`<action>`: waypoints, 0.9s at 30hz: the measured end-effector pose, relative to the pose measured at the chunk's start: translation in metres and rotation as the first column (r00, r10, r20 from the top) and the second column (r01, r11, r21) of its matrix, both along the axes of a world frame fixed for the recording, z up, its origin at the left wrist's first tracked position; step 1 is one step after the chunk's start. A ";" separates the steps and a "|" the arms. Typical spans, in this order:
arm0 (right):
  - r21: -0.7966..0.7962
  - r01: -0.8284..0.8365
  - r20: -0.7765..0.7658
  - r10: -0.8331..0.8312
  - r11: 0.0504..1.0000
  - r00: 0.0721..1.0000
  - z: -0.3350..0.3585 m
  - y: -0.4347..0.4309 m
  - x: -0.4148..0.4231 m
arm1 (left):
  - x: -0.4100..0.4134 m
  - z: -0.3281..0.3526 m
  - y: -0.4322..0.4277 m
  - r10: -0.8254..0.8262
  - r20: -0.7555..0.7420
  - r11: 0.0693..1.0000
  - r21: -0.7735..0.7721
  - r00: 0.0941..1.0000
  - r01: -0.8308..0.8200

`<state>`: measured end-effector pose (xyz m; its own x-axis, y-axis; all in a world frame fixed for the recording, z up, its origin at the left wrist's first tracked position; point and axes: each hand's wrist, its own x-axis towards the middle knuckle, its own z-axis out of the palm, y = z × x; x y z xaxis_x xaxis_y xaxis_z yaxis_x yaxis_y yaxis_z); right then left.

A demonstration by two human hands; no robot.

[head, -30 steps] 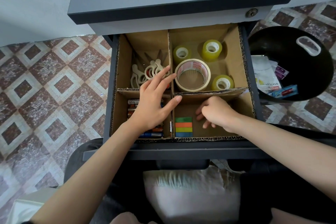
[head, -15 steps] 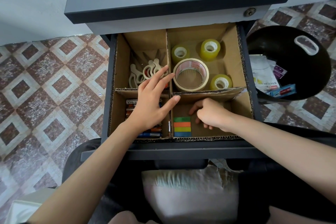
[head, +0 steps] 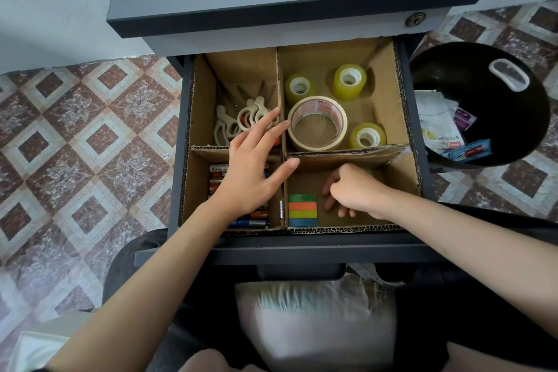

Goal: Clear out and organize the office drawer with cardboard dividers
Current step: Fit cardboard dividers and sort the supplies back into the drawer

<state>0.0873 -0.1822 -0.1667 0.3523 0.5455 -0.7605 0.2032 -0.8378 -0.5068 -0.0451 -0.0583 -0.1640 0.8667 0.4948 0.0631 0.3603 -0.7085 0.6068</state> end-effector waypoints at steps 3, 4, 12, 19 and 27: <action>-0.026 0.002 -0.046 -0.003 1.000 0.999 0.000 -0.001 -0.002 | 0.000 0.001 0.000 0.003 0.002 1.000 -0.001 1.000 -0.003; -0.028 -0.001 -0.062 -0.001 1.000 0.998 0.000 0.000 -0.002 | 0.000 0.001 0.000 0.003 0.004 1.000 0.000 1.000 -0.003; -0.025 -0.030 -0.120 0.026 0.999 0.992 -0.001 0.002 -0.003 | 0.000 0.000 0.000 0.008 0.004 1.000 0.008 1.000 -0.008; -0.068 -0.117 -0.133 0.107 0.991 0.985 -0.005 0.005 -0.004 | 0.000 0.000 0.000 0.004 -0.004 1.000 0.006 1.000 -0.004; -0.094 -0.160 -0.128 0.147 0.983 0.981 -0.007 0.005 -0.002 | 0.000 0.001 0.000 -0.008 0.002 1.000 0.019 1.000 0.008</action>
<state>0.0851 -0.1768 -0.1735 0.1736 0.5023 -0.8471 0.2764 -0.8504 -0.4476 -0.0448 -0.0586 -0.1632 0.8706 0.4865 0.0738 0.3536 -0.7228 0.5938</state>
